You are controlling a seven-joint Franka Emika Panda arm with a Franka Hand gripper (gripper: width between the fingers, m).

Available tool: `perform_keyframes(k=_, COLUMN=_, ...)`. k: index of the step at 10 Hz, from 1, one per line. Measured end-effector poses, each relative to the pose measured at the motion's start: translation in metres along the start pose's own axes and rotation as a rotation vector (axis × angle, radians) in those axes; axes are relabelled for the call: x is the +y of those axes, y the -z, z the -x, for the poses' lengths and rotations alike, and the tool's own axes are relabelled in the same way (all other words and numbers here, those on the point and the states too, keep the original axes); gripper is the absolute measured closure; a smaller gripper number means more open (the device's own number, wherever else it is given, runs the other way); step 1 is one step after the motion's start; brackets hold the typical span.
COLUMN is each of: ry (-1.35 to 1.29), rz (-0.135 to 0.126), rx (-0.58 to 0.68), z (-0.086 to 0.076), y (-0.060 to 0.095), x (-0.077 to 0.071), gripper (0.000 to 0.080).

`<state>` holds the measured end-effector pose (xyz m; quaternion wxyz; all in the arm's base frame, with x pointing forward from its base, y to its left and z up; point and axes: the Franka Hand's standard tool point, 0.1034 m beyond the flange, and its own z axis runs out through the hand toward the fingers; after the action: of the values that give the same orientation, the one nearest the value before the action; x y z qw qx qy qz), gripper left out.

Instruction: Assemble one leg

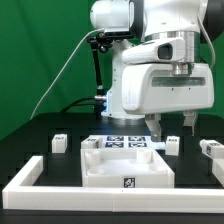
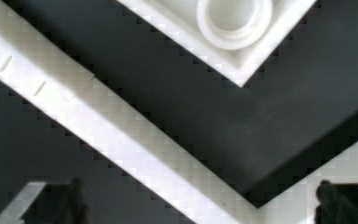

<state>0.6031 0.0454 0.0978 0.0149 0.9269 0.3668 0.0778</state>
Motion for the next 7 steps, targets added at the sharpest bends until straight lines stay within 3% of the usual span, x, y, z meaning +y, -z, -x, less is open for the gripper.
perform_keyframes(k=7, ry=0.013, rz=0.0, rx=-0.001, z=0.001, y=-0.0006, x=-0.0004, gripper=0.015)
